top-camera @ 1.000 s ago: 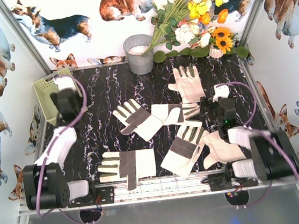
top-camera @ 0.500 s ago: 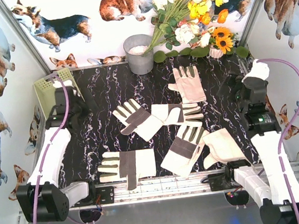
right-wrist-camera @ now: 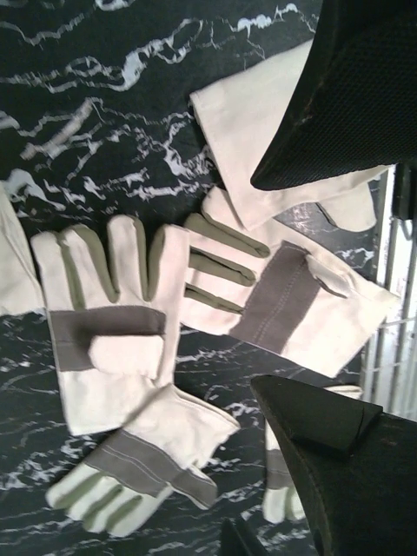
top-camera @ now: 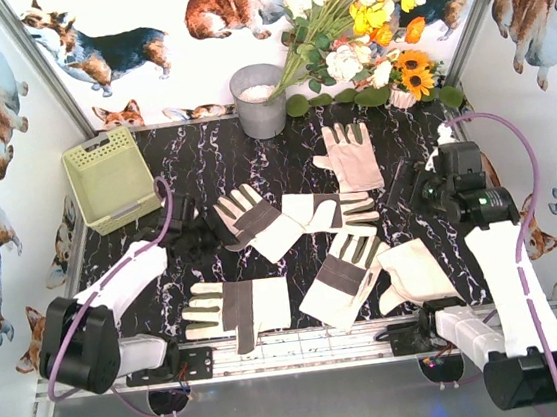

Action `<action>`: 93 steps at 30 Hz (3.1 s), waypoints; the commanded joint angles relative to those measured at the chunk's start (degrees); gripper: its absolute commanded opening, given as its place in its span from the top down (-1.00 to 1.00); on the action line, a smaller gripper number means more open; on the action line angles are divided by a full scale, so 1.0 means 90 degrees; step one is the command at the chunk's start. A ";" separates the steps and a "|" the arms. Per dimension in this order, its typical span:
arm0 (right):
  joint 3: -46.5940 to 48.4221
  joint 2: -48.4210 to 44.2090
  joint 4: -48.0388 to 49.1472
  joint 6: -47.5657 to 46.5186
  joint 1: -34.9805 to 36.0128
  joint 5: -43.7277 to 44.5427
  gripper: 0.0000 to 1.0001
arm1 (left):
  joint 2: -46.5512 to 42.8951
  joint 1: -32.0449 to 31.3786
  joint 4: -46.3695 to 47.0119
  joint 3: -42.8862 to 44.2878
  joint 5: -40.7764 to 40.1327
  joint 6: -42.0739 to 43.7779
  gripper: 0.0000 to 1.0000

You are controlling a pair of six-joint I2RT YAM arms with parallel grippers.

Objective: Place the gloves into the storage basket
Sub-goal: Move the glove to the center of the board.

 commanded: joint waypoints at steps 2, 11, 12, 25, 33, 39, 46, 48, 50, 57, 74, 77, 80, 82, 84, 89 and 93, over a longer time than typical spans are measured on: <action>0.0486 0.0152 -0.0069 -0.0143 0.0011 -0.0784 -0.77 | 0.0273 -0.0144 0.0808 -0.0289 -0.0111 -0.1004 -0.43; 0.0419 0.0436 0.0053 -0.0111 0.0048 -0.1036 -0.75 | 0.1218 -0.0156 0.1641 -0.0317 -0.0210 -0.1473 0.19; 0.0397 0.0450 0.0092 -0.0106 0.0057 -0.1040 -0.75 | 0.1294 -0.0155 0.1641 -0.0289 -0.0242 -0.1479 0.24; 0.0980 0.1480 0.0141 -0.0499 0.1102 -0.0564 -0.73 | 0.1560 0.0127 -0.0032 0.0870 -0.1170 -0.0261 1.00; 0.1672 0.2736 0.0309 -0.0489 0.2096 -0.0402 -0.71 | 0.1580 0.1328 -0.0704 0.0986 -0.0903 0.1164 1.00; 0.2202 0.3786 0.0655 0.0147 0.2735 -0.0740 -0.69 | 0.1453 0.1428 -0.0869 0.1277 -0.0662 0.1628 -0.03; 0.3271 0.5522 0.0918 0.0686 0.3204 -0.1721 -0.35 | 0.0212 0.1434 0.0032 0.0336 -0.0099 0.0469 -0.32; 0.3633 0.6013 0.0990 0.0813 0.3335 -0.1769 -0.23 | -0.0037 0.1430 0.0523 -0.0144 0.0202 0.0031 -0.32; 0.3859 0.6452 0.1336 0.1026 0.3424 -0.1974 -0.12 | -0.0189 0.1426 0.0958 -0.0414 0.0466 -0.0304 -0.32; 0.4851 0.7861 0.1683 0.1360 0.3658 -0.2637 0.02 | 0.0002 0.1426 0.1047 -0.0467 0.0492 -0.0459 -0.30; 0.5520 0.9000 0.1744 0.1217 0.3753 -0.2681 0.05 | 0.1139 0.1421 0.1129 -0.0350 0.0489 -0.0035 -0.10; 0.5657 0.9155 0.1647 0.1165 0.3760 -0.2701 0.05 | 0.1413 0.1424 0.1204 -0.0298 0.0537 0.0004 -0.03; 0.5631 0.9268 0.1754 0.1320 0.3761 -0.2862 0.13 | 0.1597 0.1425 0.1192 -0.0221 0.0504 0.0079 0.05; 0.5544 0.9249 0.1840 0.1392 0.3771 -0.2926 0.26 | 0.1689 0.1426 0.1152 -0.0144 0.0447 0.0126 0.06; 0.5424 0.9185 0.1889 0.1404 0.3771 -0.2954 0.46 | 0.1788 0.1426 0.1116 -0.0044 0.0419 0.0200 0.09; 0.4706 0.8759 0.2190 0.1541 0.3771 -0.2924 0.83 | 0.2190 0.1421 0.1007 0.0458 0.0454 0.0401 0.18; 0.3795 0.8048 0.2366 0.1699 0.3771 -0.2496 0.97 | 0.2338 0.1349 0.1013 0.0598 0.0526 0.0450 0.21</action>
